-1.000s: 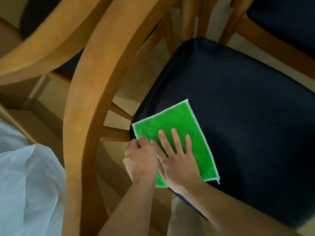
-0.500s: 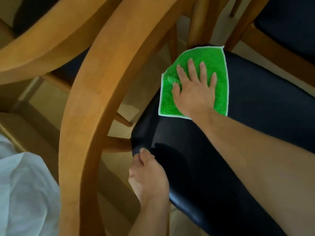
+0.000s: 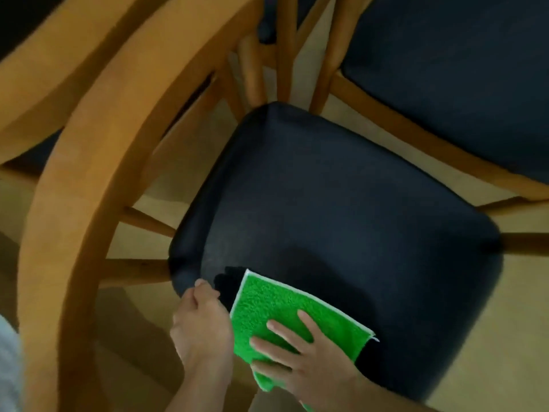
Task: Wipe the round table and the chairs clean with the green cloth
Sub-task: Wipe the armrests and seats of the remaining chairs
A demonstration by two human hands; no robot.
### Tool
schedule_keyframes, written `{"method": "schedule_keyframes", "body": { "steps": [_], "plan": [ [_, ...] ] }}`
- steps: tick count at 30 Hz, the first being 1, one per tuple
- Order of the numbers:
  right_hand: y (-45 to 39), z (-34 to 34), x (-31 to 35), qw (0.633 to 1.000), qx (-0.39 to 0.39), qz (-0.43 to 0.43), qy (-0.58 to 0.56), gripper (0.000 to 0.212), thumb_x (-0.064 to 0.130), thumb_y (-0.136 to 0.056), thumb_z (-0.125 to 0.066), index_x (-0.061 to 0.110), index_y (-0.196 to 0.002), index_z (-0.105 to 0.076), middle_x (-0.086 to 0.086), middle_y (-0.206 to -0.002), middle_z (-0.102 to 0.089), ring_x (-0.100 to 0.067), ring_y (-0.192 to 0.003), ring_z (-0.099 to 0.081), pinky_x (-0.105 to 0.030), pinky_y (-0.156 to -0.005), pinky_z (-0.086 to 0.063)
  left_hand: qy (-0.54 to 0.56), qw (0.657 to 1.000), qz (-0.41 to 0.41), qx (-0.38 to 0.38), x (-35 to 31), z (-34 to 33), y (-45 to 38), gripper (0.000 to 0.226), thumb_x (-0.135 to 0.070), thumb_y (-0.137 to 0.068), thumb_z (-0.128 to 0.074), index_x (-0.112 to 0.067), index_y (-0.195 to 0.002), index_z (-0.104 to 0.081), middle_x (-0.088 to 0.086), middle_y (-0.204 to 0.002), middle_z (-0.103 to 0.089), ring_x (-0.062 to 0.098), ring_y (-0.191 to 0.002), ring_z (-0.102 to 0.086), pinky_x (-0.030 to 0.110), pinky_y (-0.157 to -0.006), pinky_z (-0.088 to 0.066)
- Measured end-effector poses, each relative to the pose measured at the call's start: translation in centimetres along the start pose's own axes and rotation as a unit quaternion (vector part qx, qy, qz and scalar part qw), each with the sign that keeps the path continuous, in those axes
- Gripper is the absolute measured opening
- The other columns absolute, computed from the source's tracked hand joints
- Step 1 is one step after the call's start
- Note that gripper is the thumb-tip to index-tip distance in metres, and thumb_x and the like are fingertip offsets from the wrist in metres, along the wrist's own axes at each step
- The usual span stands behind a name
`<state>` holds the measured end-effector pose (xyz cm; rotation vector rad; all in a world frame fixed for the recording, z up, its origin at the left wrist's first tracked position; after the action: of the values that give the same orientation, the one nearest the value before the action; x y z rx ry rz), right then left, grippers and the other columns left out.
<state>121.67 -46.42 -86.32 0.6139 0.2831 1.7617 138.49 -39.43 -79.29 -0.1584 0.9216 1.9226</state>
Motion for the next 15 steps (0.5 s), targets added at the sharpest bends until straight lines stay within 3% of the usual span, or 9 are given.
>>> {"method": "schedule_keyframes", "body": {
  "steps": [2, 4, 5, 7, 8, 11, 15],
  "plan": [
    [3.3, -1.0, -2.5, 0.996, 0.035, -0.071, -0.048, 0.065, 0.072, -0.074, -0.050, 0.054, -0.136, -0.040, 0.014, -0.155, -0.032, -0.035, -0.138, -0.035, -0.070, -0.097, -0.031, -0.049, 0.998, 0.012, 0.044, 1.2, -1.4, 1.5, 0.038, -0.035, -0.100, -0.037, -0.020, -0.078, -0.064, 0.012, -0.090, -0.056, 0.035, -0.087, -0.050, 0.043, -0.083, -0.039],
    [6.1, -0.9, -6.3, 0.968, 0.036, -0.209, -0.135, 0.090, 0.075, -0.064, -0.064, 0.053, -0.143, -0.027, 0.013, -0.158, -0.023, -0.045, -0.137, -0.032, -0.075, -0.093, -0.033, -0.080, 0.993, 0.024, 0.085, 1.9, -2.8, 3.6, 0.039, -0.035, -0.101, -0.037, -0.018, -0.081, -0.065, 0.015, -0.096, -0.058, 0.036, -0.091, -0.051, 0.042, -0.086, -0.038],
    [7.6, -0.6, -8.9, 0.947, 0.008, -0.279, -0.160, 0.091, 0.072, -0.070, -0.062, 0.056, -0.145, -0.012, 0.016, -0.160, -0.009, -0.046, -0.140, -0.022, -0.075, -0.097, -0.030, -0.087, 0.990, 0.026, 0.105, 2.1, -3.6, 4.7, 0.039, -0.035, -0.101, -0.037, -0.018, -0.080, -0.065, 0.015, -0.098, -0.059, 0.035, -0.092, -0.052, 0.042, -0.088, -0.038],
    [10.5, -0.4, -14.2, 0.901, -0.052, -0.394, -0.174, 0.077, 0.061, -0.092, -0.037, 0.056, -0.140, 0.023, 0.020, -0.153, 0.028, -0.040, -0.146, 0.007, -0.067, -0.110, -0.016, -0.109, 0.983, 0.022, 0.145, 2.3, -5.0, 6.8, 0.041, -0.037, -0.101, -0.036, -0.019, -0.078, -0.064, 0.013, -0.098, -0.062, 0.035, -0.094, -0.054, 0.043, -0.092, -0.039],
    [11.8, -0.5, -16.7, 0.869, -0.052, -0.451, -0.196, 0.069, 0.055, -0.098, -0.027, 0.052, -0.140, 0.028, 0.018, -0.150, 0.034, -0.035, -0.146, 0.013, -0.061, -0.113, -0.013, -0.114, 0.980, 0.014, 0.163, 2.1, -5.7, 7.6, 0.042, -0.038, -0.101, -0.035, -0.020, -0.077, -0.064, 0.012, -0.096, -0.062, 0.034, -0.094, -0.054, 0.044, -0.094, -0.040],
    [13.4, 0.4, -21.1, 0.766, -0.092, -0.564, -0.293, 0.057, 0.038, -0.104, -0.021, 0.028, -0.154, 0.005, 0.002, -0.162, 0.013, -0.028, -0.148, 0.009, -0.052, -0.118, -0.014, -0.117, 0.975, -0.032, 0.185, 0.7, -7.6, 9.2, 0.043, -0.040, -0.101, -0.035, -0.021, -0.074, -0.064, 0.009, -0.092, -0.064, 0.031, -0.093, -0.056, 0.047, -0.094, -0.041],
    [11.6, 2.1, -16.0, 0.713, -0.143, -0.536, -0.429, 0.050, 0.028, -0.105, -0.025, 0.010, -0.151, -0.023, -0.011, -0.161, -0.011, -0.033, -0.148, -0.003, -0.047, -0.120, -0.009, -0.127, 0.971, -0.110, 0.173, -1.5, -8.9, 10.0, 0.041, -0.039, -0.099, -0.038, -0.025, -0.072, -0.066, 0.012, -0.096, -0.068, 0.033, -0.095, -0.056, 0.046, -0.091, -0.041]
  ]
}}
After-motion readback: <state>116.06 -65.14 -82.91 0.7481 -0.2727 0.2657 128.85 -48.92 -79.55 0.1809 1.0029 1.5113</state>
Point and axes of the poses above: each hand's wrist, its own y-axis away from the middle knuckle, its own z-axis out of the back of the hand, x = y × z, the point moved 8 cm from there along -y, towards the middle knuckle
